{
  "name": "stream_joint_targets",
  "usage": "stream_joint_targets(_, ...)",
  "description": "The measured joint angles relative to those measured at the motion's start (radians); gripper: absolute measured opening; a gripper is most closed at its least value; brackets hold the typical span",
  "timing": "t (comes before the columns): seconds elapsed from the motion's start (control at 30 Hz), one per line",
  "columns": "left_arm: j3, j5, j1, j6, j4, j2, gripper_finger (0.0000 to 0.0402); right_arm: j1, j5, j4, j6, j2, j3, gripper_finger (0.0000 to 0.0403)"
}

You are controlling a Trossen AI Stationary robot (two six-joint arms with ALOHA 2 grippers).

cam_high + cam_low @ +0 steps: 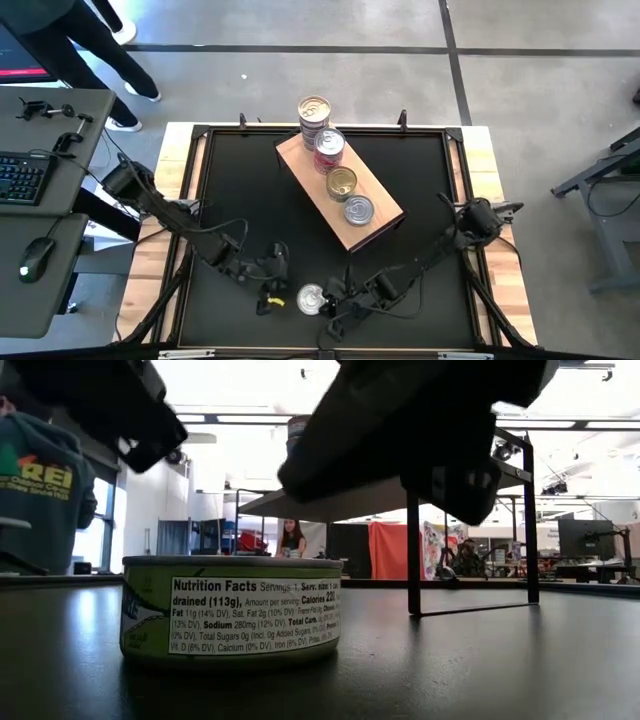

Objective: Stack canned seafood by type on shelf
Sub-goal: Stack the green tuna can on top of the green tuna can on the shelf

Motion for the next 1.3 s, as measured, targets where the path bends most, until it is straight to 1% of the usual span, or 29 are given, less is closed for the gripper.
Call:
stream_joint_targets(0.1,0.000,-0.010,-0.006,0.043,0.066,0.013,0.0000,0.008,-0.002,0.003,-0.036,-0.001,0.000,0.0000)
stream_joint_targets(0.17,-0.001,-0.026,-0.001,0.050,0.072,0.038,0.0000,0.010,-0.002,-0.005,-0.039,-0.001,0.000,0.0000)
stream_joint_targets(0.27,-0.003,-0.014,0.011,0.013,0.087,0.088,0.0000,0.001,0.017,-0.032,-0.023,-0.001,0.000,0.0000)
stream_joint_targets(0.37,-0.002,0.007,0.007,-0.035,0.156,0.128,0.0000,-0.009,0.030,-0.020,-0.023,-0.001,0.000,0.0000)
stream_joint_targets(0.47,-0.001,0.004,-0.006,-0.053,0.216,0.158,0.0000,-0.012,0.029,-0.028,-0.024,-0.001,0.000,0.0000)
stream_joint_targets(0.6,-0.001,0.000,-0.018,-0.062,0.243,0.187,0.0000,-0.016,0.029,-0.026,-0.027,-0.001,0.000,0.0000)
stream_joint_targets(0.8,-0.001,0.007,-0.019,-0.106,0.249,0.227,0.0000,-0.024,0.017,-0.014,0.029,-0.007,0.000,0.0000)
stream_joint_targets(0.97,-0.001,0.009,-0.026,-0.108,0.282,0.243,0.0000,0.010,-0.017,-0.008,0.039,-0.022,0.005,0.0000)
stream_joint_targets(1.07,-0.001,0.008,-0.027,-0.107,0.254,0.243,0.0000,0.028,-0.011,-0.100,0.148,-0.022,0.005,0.0000)
stream_joint_targets(1.2,0.000,0.000,-0.027,-0.107,0.219,0.243,0.0000,0.043,0.074,-0.224,0.277,-0.021,0.005,0.0000)
stream_joint_targets(1.3,0.000,-0.005,-0.027,-0.107,0.217,0.243,0.0000,0.037,0.060,-0.264,0.303,-0.015,0.005,0.0000)
